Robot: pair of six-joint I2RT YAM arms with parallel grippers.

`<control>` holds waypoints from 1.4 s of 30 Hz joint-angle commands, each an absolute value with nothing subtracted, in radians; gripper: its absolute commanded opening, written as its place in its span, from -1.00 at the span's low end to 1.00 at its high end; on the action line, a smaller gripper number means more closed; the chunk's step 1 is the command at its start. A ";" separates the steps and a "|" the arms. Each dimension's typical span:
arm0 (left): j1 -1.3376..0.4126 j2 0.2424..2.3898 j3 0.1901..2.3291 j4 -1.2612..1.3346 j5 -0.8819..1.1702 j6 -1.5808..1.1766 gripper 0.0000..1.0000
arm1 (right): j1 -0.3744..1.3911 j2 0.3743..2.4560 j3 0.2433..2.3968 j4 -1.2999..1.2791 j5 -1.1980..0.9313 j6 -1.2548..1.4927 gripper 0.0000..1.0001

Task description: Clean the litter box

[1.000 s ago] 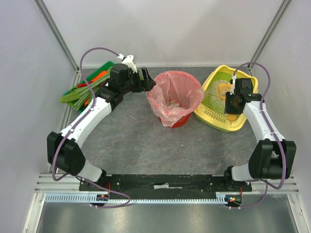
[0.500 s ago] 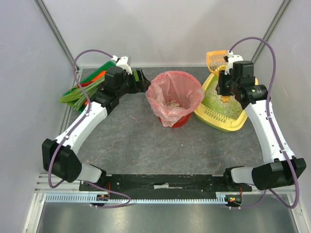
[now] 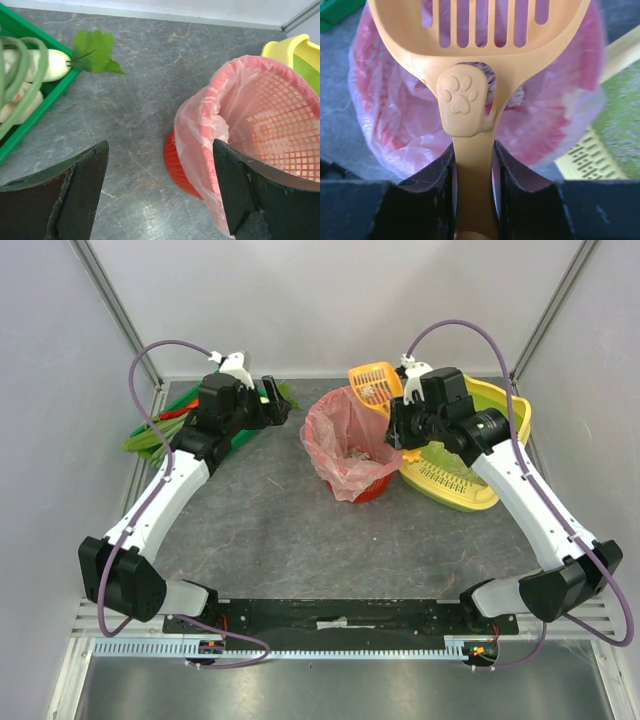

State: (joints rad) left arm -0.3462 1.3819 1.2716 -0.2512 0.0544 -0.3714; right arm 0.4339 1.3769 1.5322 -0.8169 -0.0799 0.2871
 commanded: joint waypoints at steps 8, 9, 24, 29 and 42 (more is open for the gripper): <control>-0.281 1.308 1.285 -0.290 0.031 -0.331 0.82 | 0.463 1.436 1.589 -0.827 -0.458 0.557 -1.00; -0.282 1.319 1.292 -0.290 0.034 -0.342 0.82 | 0.463 1.437 1.583 -0.836 -0.504 0.574 -1.00; -0.281 1.348 1.339 -0.314 0.017 -0.259 0.82 | 0.457 1.381 1.444 -0.783 -0.655 0.840 -1.00; -0.281 1.333 1.321 -0.311 0.003 -0.233 0.82 | 0.408 1.361 1.370 -0.677 -0.744 0.968 -1.00; -0.281 1.290 1.278 -0.310 0.003 -0.224 0.82 | 0.282 1.387 1.341 -0.569 -0.907 1.089 -1.00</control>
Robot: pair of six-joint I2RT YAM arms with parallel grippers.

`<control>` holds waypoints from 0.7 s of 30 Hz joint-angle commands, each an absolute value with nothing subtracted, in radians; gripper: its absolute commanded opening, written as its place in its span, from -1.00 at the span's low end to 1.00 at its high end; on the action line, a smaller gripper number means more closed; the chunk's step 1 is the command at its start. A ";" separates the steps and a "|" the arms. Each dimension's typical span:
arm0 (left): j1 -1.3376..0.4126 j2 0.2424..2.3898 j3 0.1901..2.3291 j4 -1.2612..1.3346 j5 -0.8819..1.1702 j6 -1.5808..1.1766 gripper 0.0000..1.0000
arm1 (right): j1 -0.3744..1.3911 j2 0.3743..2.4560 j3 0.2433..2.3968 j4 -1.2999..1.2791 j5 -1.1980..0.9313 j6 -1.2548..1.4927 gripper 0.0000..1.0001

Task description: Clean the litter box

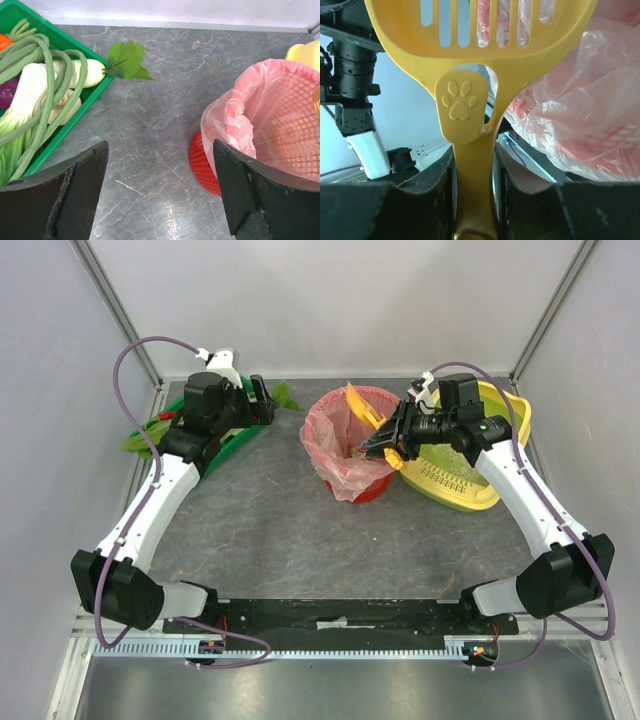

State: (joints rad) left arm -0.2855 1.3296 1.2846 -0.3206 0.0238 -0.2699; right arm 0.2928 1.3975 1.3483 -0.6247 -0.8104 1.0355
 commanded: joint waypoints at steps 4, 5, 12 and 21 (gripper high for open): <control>-0.281 1.302 1.284 -0.302 -0.018 -0.222 0.82 | 0.275 1.382 1.321 -0.561 -0.930 1.129 -1.00; -0.281 1.304 1.284 -0.302 -0.015 -0.224 0.82 | 0.275 1.381 1.310 -0.549 -0.934 1.141 -1.00; -0.281 1.302 1.279 -0.296 -0.014 -0.218 0.82 | 0.264 1.371 1.255 -0.454 -0.985 1.262 -1.00; -0.279 1.289 1.255 -0.287 -0.028 -0.206 0.83 | 0.242 1.371 1.210 -0.318 -1.038 1.445 -1.00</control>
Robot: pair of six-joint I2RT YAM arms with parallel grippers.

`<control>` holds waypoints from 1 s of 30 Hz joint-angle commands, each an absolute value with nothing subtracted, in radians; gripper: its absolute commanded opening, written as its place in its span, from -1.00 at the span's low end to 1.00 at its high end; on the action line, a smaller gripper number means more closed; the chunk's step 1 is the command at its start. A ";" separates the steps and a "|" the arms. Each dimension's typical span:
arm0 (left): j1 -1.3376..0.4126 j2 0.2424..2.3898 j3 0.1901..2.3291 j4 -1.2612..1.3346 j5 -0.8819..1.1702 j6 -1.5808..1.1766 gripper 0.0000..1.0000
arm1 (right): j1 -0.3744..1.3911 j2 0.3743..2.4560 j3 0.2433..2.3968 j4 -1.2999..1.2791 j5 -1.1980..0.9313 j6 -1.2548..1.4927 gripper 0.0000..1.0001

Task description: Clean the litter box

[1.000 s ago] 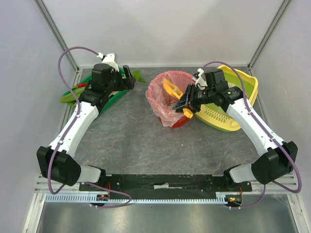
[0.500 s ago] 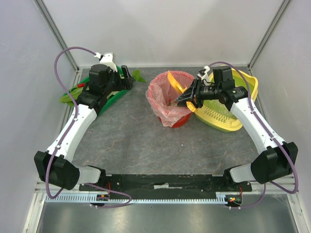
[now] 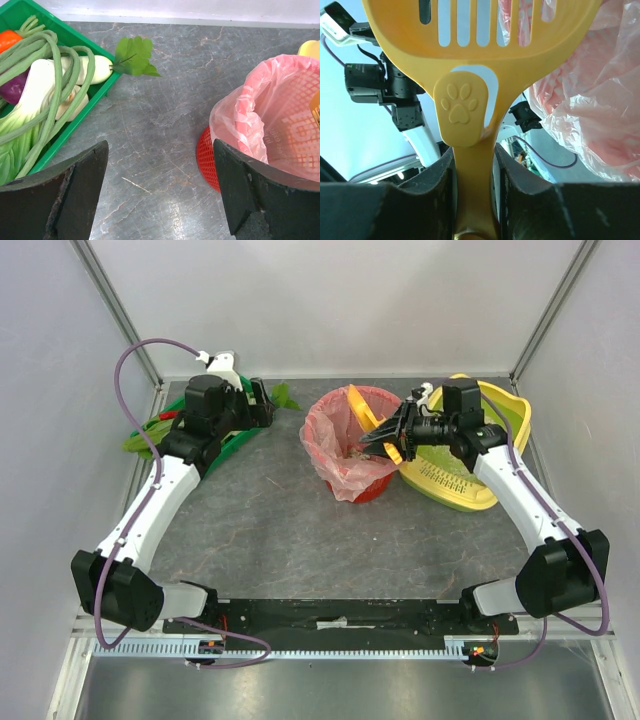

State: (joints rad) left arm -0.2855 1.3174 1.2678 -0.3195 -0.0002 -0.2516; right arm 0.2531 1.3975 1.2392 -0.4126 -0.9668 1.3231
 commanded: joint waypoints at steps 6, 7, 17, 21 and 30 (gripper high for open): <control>-0.281 1.279 1.238 -0.278 -0.035 -0.190 0.83 | 0.239 1.348 1.132 -0.158 -1.049 1.601 -1.00; -0.279 1.276 1.236 -0.278 -0.037 -0.187 0.83 | 0.239 1.347 1.112 -0.109 -1.049 1.652 -1.00; -0.281 1.261 1.220 -0.268 -0.049 -0.167 0.84 | 0.239 1.321 1.006 0.213 -1.009 1.924 -1.00; -0.279 1.262 1.223 -0.267 -0.051 -0.164 0.84 | 0.239 1.325 1.011 0.233 -1.008 1.940 -1.00; -0.279 1.267 1.221 -0.265 -0.045 -0.166 0.85 | 0.236 1.293 0.954 0.222 -0.986 1.980 -1.00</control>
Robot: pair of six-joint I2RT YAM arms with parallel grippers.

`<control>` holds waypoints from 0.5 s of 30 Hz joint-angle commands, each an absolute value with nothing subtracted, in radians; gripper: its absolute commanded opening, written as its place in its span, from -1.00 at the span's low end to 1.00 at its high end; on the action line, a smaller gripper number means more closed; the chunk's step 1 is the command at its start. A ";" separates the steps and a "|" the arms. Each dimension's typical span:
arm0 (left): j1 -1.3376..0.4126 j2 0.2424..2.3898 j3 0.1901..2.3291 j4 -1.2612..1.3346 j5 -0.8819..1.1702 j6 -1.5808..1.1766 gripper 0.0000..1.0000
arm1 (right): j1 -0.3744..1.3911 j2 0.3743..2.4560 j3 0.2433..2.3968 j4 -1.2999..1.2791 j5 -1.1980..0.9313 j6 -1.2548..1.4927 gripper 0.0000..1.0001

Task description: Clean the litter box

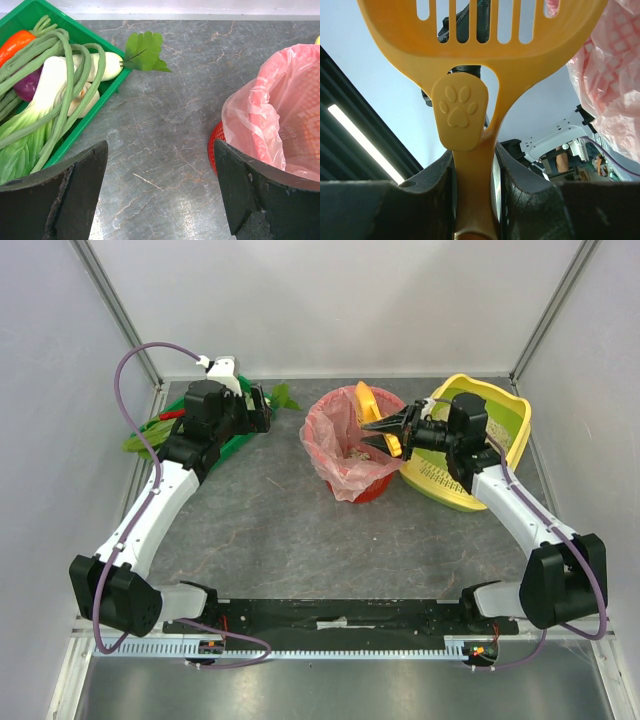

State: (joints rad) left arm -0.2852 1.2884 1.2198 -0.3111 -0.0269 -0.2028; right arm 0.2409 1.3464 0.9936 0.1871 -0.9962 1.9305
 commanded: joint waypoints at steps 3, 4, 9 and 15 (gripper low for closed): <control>-0.281 1.264 1.223 -0.268 -0.043 -0.164 0.85 | 0.262 1.287 0.901 0.415 -0.966 2.087 -1.00; -0.281 1.264 1.224 -0.268 -0.046 -0.164 0.85 | 0.265 1.295 0.911 0.435 -0.977 2.089 -1.00; -0.281 1.269 1.224 -0.268 -0.031 -0.175 0.85 | 0.261 1.292 0.916 0.419 -0.968 2.044 -1.00; -0.281 1.262 1.221 -0.272 -0.043 -0.166 0.85 | 0.261 1.333 0.991 0.263 -0.986 1.928 -1.00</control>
State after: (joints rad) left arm -0.2852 1.2881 1.2198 -0.3103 -0.0261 -0.2008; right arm 0.2581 1.3125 0.9218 0.3180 -0.9710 1.9881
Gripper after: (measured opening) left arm 0.921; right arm 0.366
